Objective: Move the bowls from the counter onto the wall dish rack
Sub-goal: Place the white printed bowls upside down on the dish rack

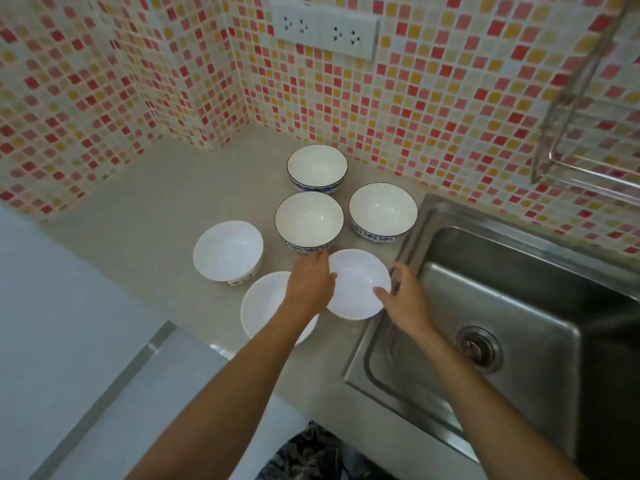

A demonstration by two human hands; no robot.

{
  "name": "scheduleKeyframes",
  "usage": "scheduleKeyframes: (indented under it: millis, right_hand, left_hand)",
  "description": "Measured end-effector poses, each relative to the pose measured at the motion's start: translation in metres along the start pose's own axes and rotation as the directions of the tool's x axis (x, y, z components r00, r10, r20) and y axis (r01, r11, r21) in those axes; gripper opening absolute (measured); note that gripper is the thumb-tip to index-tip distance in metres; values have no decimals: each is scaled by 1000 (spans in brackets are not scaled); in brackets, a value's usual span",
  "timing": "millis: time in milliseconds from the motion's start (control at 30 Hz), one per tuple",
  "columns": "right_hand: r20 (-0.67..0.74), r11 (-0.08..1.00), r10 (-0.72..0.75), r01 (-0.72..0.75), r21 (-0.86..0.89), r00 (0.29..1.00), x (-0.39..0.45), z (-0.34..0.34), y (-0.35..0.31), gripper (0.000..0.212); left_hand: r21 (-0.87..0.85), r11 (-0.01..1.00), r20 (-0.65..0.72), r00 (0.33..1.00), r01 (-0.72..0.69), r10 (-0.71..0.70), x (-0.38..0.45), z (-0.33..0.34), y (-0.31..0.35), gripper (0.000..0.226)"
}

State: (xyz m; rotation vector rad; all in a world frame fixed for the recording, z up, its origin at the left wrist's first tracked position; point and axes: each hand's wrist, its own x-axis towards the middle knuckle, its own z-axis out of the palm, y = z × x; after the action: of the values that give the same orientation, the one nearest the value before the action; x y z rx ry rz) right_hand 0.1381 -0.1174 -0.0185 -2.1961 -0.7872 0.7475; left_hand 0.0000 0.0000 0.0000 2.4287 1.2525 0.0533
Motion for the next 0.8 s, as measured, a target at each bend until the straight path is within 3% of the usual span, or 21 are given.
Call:
scheduleKeyframes:
  millis: [200,467,633,800]
  right_hand:
    - [36,964,167,-171,202,985,0,10,5,45]
    - [60,821,251,-245,515,966,-19,-12,1,35]
    - [-12,736,284,-210,644,959,-39,-30,10,31]
    - [-10,626,416,-279,729,909,-60,-64,38,26]
  left_hand:
    - [-57,998,-6,1000,-18,17,6,11,3,43]
    - [-469,883,-45,998,8,-33,9,5,13,33]
    - [-496,867,-55,998,-49,24,8,5,32,31]
    - [-483,851,-67,978,-207,199,7,17,76,30]
